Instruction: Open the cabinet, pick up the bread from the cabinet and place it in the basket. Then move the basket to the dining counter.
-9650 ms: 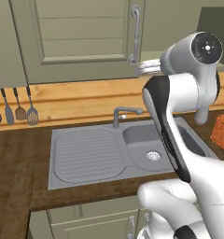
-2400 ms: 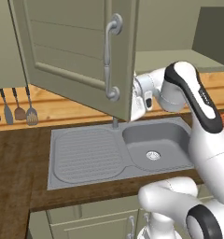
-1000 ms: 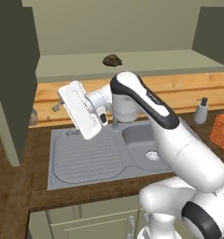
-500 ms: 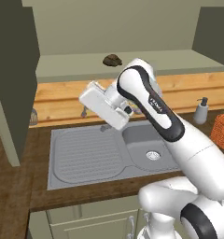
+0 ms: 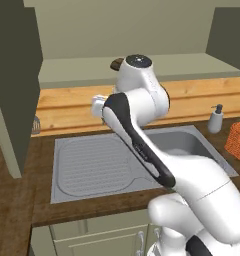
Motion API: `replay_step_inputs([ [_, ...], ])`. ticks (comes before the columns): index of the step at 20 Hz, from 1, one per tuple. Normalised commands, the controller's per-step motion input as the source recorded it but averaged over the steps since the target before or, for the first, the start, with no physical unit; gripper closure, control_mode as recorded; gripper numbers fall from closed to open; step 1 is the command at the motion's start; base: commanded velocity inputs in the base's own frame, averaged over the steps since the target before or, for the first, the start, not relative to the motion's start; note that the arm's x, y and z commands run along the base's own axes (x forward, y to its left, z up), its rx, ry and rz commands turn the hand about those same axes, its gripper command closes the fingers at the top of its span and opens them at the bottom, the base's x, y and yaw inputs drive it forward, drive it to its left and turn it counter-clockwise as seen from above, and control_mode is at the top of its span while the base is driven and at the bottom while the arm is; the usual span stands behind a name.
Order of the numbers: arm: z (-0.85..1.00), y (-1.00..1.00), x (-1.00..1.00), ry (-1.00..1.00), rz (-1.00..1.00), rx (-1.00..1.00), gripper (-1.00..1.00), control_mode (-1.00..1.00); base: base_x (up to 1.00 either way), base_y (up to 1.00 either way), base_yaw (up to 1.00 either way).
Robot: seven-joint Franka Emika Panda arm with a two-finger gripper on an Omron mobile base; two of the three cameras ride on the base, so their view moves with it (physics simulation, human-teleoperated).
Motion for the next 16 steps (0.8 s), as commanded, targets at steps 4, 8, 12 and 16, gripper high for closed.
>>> replay_step_inputs([
  [4,0.06,-0.23,0.17,-0.99,-0.09,-0.38,-1.00,-1.00,0.00,0.00,0.00],
  [8,0.12,-0.43,0.54,-0.87,-0.02,-0.27,-1.00,-1.00,0.00,0.00,0.00],
  [12,0.59,-0.80,0.66,-0.47,0.05,-0.18,-1.00,-1.00,0.00,0.00,0.00],
  [16,0.31,-0.97,0.72,-0.06,0.06,-0.04,-1.00,-1.00,0.00,0.00,0.00],
])
